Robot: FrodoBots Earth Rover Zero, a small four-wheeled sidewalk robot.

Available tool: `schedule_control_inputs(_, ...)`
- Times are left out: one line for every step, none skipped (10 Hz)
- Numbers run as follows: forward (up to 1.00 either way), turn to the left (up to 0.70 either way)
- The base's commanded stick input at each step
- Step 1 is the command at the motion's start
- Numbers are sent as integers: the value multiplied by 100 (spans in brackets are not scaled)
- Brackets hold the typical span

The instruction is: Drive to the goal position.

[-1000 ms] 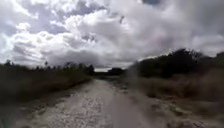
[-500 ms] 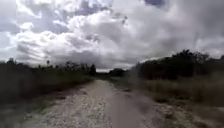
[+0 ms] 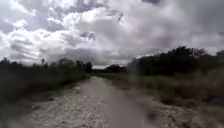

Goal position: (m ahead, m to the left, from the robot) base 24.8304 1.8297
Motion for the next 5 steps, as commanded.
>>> schedule_control_inputs(69, 1)
schedule_control_inputs(69, 1)
schedule_control_inputs(69, 1)
schedule_control_inputs(69, 1)
schedule_control_inputs(69, 1)
